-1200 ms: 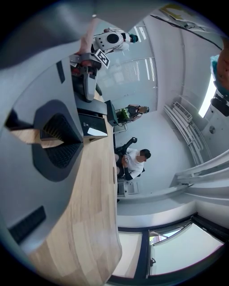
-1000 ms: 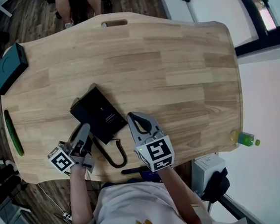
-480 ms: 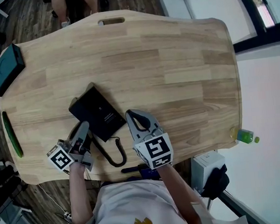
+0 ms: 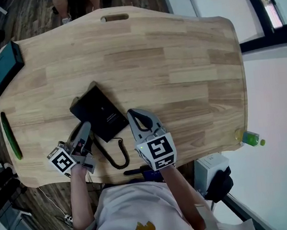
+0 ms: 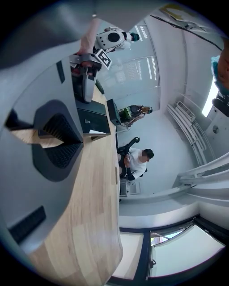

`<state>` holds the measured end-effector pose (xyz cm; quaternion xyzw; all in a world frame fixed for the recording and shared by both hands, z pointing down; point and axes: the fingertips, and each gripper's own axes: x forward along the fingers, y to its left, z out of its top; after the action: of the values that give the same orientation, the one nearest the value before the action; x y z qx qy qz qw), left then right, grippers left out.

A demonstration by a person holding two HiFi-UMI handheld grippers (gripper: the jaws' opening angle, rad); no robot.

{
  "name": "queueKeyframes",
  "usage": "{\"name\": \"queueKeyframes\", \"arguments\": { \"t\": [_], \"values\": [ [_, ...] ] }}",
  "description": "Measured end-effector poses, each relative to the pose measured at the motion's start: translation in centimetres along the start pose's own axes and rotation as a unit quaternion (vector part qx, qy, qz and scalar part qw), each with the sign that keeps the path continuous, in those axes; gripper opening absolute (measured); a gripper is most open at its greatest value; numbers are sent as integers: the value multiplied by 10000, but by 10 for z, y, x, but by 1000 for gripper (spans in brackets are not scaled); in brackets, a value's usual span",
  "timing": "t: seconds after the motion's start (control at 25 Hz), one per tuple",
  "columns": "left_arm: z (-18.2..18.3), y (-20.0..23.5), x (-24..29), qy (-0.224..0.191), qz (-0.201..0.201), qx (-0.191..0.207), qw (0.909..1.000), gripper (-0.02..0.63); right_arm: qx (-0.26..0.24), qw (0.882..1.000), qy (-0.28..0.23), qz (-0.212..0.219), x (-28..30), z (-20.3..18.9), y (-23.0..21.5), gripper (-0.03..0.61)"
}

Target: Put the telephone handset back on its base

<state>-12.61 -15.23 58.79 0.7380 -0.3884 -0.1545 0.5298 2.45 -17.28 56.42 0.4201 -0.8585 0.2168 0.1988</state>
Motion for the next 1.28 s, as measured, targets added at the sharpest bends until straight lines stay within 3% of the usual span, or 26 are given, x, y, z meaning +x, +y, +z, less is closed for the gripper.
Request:
{"name": "queueKeyframes", "arguments": {
  "t": [0.48, 0.76, 1.0, 1.16, 1.28],
  "values": [
    [0, 0, 0, -75, 450, 236, 9987, 77, -28, 10000, -57, 47, -3, 4, 5, 5],
    [-3, 5, -1, 71, 938, 942, 9911, 147, -104, 9997, -174, 95, -8, 13, 13, 5],
    [9, 0, -15, -82, 1246, 1532, 9803, 147, -209, 9993, -305, 103, -19, 23, 19, 5],
    [22, -25, -24, -418, 1187, 2004, 9716, 146, -322, 9984, -456, 72, -29, 32, 24, 5],
    [25, -46, -32, -535, 1120, 2385, 9632, 103, -533, 9970, -560, 1, -40, 40, 29, 5]
  ]
}}
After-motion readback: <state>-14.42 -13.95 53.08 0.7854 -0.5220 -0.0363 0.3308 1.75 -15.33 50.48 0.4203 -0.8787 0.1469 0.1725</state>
